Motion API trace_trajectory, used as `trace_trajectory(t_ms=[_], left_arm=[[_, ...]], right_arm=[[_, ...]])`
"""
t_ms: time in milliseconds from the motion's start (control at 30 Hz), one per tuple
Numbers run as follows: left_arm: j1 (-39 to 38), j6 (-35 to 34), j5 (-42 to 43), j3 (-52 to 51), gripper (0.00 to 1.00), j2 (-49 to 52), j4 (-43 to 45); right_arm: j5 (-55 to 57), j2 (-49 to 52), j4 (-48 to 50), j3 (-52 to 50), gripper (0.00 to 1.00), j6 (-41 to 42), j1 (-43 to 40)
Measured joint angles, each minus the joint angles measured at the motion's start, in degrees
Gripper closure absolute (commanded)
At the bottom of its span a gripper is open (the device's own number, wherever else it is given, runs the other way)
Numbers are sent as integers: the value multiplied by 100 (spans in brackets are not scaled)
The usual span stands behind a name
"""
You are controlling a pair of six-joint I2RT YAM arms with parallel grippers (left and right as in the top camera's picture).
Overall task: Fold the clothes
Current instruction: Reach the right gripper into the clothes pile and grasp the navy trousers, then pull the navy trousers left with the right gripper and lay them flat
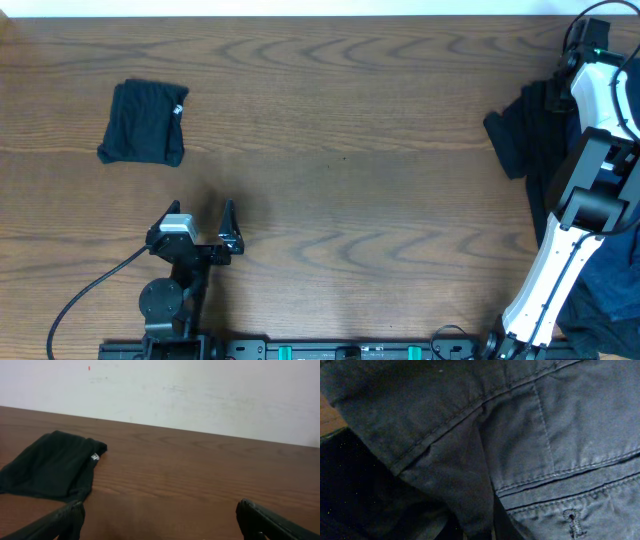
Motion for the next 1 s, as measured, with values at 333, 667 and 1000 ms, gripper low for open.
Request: trace_trajectory(t_ms=[333, 667, 1000], left_arm=[[0, 2, 0, 0, 2, 0, 0], [0, 0, 0, 0, 2, 0, 0], [0, 2, 0, 0, 2, 0, 0]], right_arm=[[-122, -330, -101, -4, 99, 195, -13], [-1014, -2006, -654, -2, 99, 308, -37], [-3423, -2424, -1674, -66, 99, 697, 1027]])
